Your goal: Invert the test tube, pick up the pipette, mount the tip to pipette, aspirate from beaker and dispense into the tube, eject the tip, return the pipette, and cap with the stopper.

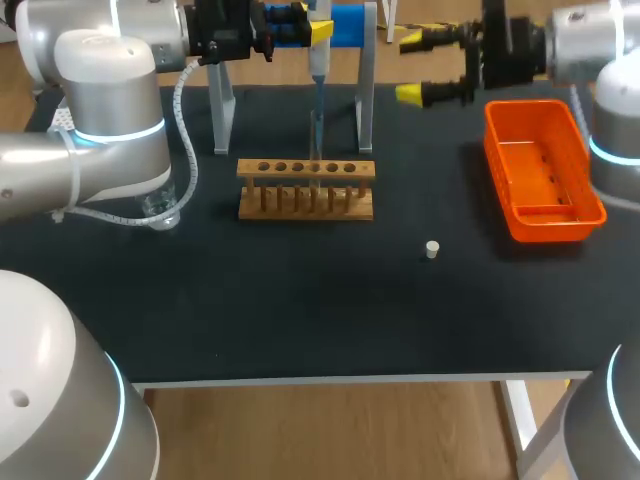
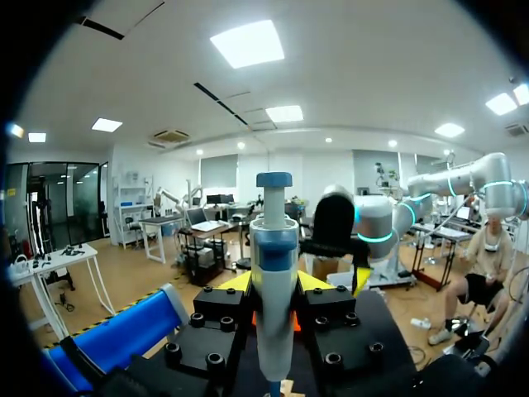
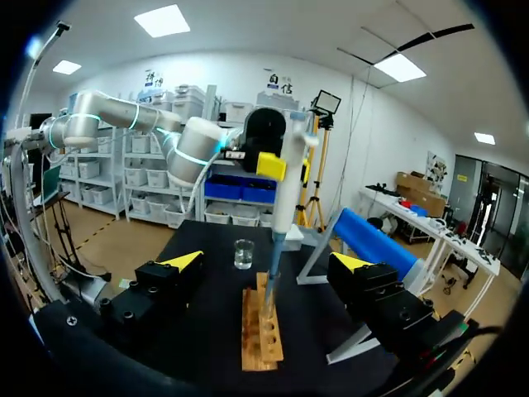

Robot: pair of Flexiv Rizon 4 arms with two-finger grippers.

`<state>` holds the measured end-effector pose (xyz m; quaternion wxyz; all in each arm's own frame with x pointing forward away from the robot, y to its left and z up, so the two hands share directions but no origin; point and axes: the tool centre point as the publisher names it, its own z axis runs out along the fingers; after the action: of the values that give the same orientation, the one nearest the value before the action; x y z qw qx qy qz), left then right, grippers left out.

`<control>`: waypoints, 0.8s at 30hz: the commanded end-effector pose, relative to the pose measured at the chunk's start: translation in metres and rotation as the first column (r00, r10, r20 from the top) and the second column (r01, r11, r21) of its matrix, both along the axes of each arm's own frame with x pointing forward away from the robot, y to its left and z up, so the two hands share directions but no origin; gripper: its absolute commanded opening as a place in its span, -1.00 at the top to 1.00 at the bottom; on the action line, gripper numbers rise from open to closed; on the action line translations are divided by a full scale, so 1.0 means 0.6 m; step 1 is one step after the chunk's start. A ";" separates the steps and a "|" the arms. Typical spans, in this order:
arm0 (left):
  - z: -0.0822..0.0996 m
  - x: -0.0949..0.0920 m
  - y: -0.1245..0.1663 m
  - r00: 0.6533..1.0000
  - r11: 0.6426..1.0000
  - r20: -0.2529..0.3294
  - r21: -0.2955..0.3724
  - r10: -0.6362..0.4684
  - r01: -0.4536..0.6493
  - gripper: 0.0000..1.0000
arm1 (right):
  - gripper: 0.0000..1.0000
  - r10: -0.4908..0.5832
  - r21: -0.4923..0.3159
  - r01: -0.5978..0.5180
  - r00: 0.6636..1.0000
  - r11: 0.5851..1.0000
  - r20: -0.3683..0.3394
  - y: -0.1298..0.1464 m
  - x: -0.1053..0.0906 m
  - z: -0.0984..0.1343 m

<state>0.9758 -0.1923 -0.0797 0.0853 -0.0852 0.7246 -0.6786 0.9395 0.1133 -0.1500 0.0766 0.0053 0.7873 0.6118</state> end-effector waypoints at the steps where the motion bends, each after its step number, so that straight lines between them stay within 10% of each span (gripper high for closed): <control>1: 0.001 0.000 -0.001 1.000 1.000 0.000 0.000 0.002 -0.002 1.00 | -1.00 0.030 0.005 -0.030 1.000 1.000 -0.008 0.015 0.020 -0.068; 24: 0.001 0.000 -0.001 1.000 1.000 0.000 0.000 0.002 -0.002 1.00 | -1.00 0.120 -0.096 -0.128 0.990 0.987 -0.080 0.131 0.068 -0.211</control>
<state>0.9758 -0.1923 -0.0797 0.0853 -0.0852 0.7246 -0.6786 0.9727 0.1802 -0.2702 0.0173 -0.0200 0.8166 0.5766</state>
